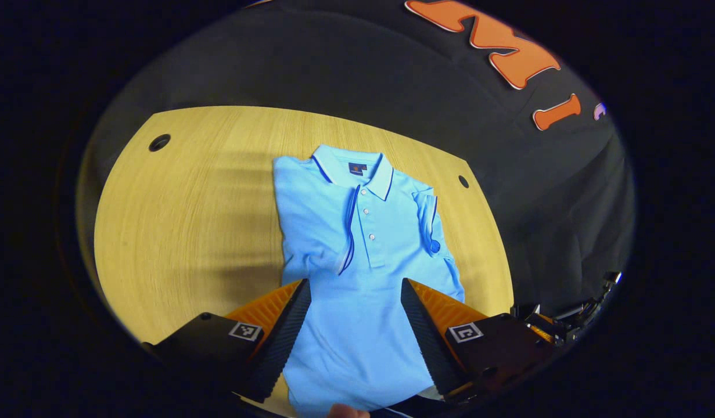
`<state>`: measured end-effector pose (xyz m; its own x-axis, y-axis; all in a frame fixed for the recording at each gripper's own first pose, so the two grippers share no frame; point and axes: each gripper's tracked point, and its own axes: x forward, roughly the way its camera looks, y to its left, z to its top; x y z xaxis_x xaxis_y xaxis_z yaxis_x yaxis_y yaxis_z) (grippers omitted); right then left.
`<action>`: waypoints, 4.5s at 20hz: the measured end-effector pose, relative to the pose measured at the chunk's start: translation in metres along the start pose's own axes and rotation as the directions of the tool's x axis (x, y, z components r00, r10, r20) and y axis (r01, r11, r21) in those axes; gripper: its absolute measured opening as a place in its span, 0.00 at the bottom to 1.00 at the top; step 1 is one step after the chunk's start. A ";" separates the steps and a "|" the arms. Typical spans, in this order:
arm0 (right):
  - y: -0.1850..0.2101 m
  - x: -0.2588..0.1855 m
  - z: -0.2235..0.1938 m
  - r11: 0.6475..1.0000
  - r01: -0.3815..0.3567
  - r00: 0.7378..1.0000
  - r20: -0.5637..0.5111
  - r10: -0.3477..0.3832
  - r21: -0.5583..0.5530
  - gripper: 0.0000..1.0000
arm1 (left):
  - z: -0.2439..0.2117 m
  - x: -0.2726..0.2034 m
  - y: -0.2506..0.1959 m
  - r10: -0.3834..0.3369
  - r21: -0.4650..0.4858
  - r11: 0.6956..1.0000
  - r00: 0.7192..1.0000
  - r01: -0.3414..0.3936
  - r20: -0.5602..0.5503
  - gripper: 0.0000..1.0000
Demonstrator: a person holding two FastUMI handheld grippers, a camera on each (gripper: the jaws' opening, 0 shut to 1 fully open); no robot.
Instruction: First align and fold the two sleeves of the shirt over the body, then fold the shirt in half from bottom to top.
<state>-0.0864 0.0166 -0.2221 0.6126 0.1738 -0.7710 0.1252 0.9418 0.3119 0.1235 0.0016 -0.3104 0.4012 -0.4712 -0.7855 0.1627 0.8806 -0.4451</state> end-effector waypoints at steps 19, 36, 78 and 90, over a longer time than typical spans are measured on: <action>-0.051 -0.019 -0.143 0.992 -0.066 0.985 -0.164 0.049 -0.104 0.99 | -0.249 -0.081 0.047 0.211 0.010 0.977 0.973 -0.213 0.096 1.00; -0.068 -0.006 -0.201 0.972 -0.057 0.991 -0.128 0.028 -0.229 0.95 | -0.322 -0.083 0.088 0.365 0.156 0.900 0.900 -0.407 0.240 1.00; -0.056 -0.007 -0.032 0.994 -0.088 0.992 0.083 0.093 -0.064 0.00 | -0.140 -0.143 0.028 0.221 0.060 0.964 0.905 -0.259 0.363 0.08; -0.002 0.031 -0.154 0.981 -0.153 0.978 -0.163 0.133 -0.120 0.60 | -0.156 -0.128 0.034 0.248 0.091 0.954 0.921 -0.287 0.300 0.08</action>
<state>-0.1881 0.0643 -0.3327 0.4886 0.3419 -0.8027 -0.0645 0.9317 0.3576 -0.0629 0.0840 -0.2926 0.6803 -0.2000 -0.7051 0.1221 0.9795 -0.1600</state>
